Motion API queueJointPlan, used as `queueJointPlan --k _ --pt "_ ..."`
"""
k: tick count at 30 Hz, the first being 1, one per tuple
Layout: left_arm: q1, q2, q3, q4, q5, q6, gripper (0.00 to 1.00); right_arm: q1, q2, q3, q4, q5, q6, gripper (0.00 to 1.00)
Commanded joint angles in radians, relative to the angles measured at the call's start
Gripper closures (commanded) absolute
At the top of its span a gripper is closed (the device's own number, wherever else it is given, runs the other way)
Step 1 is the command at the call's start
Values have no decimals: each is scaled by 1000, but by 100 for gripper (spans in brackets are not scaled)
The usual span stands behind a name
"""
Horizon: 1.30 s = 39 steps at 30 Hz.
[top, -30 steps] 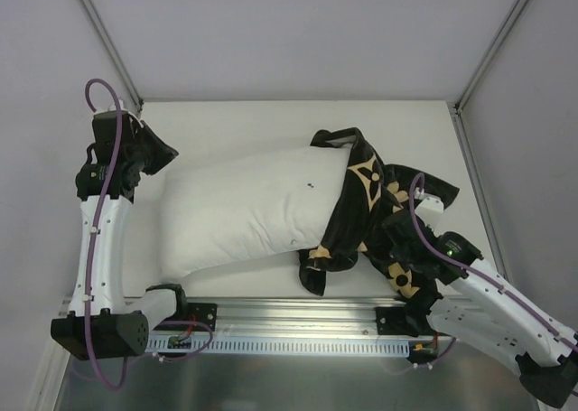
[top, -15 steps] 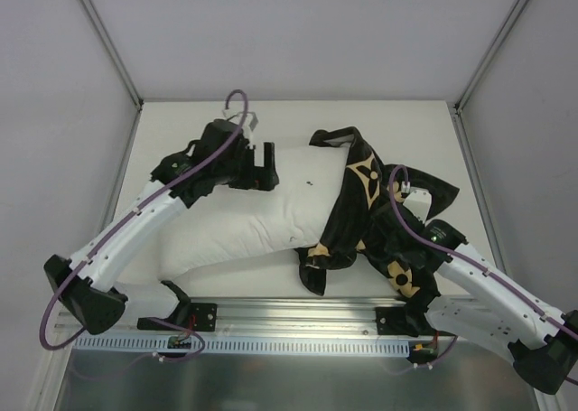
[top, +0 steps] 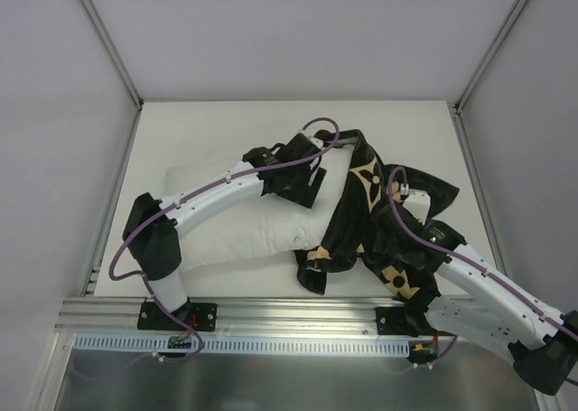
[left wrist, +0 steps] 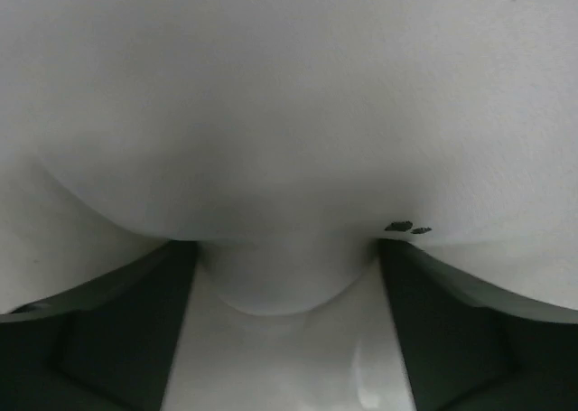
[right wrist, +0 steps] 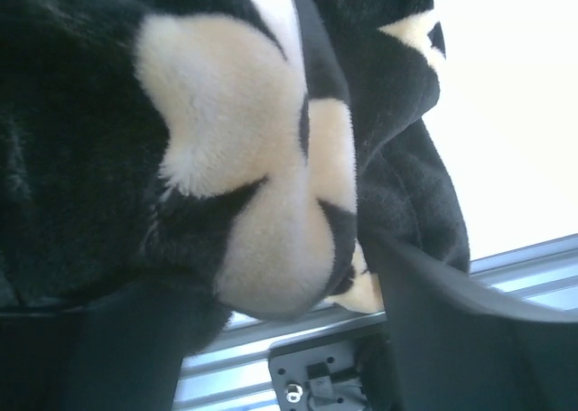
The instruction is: Remove the pillowcase from the pillow
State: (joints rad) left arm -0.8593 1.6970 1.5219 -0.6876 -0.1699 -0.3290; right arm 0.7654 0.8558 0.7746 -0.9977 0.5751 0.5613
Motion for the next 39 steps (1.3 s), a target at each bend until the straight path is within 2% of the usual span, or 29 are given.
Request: queueJointPlan --k 1,3,4,6,10,14,16,22,27,30,34,36,37,39 --pt "-21 110 38 -9 36 8 31 -2 -6 2 51 -18 -11 19" --pt "-20 122 52 -15 15 -2 90 -2 -14 3 44 -18 -18 13" --pt "-11 112 55 -20 4 -25 100 -2 -20 5 36 -17 -23 11" --pt "6 78 41 -20 -16 -47 100 -2 -43 23 10 -14 -31 9" --pt "81 -84 6 -9 -7 -128 100 0 -98 58 4 -52 -80 8" --pt "195 -224 -66 63 101 -163 100 8 -126 61 89 -266 -231 8" --pt "221 -276 -89 82 115 -171 100 58 -121 57 103 -297 -254 8" --pt "266 -309 -83 82 132 -159 100 205 -37 37 166 -251 -267 4" --pt "269 -321 -85 82 152 -157 100 218 58 -18 332 -202 -308 4" --pt "269 -338 -89 83 164 -151 100 221 178 -52 430 -179 -354 5" --pt "269 -369 -104 82 164 -140 100 218 306 -45 433 32 -318 8" --pt "269 -384 -108 80 161 -131 100 189 342 -29 383 74 -288 55" --pt "272 -390 -115 80 161 -124 100 177 350 -15 358 110 -247 99" --pt "279 -419 -127 74 155 -119 100 134 322 -18 312 141 -218 99"
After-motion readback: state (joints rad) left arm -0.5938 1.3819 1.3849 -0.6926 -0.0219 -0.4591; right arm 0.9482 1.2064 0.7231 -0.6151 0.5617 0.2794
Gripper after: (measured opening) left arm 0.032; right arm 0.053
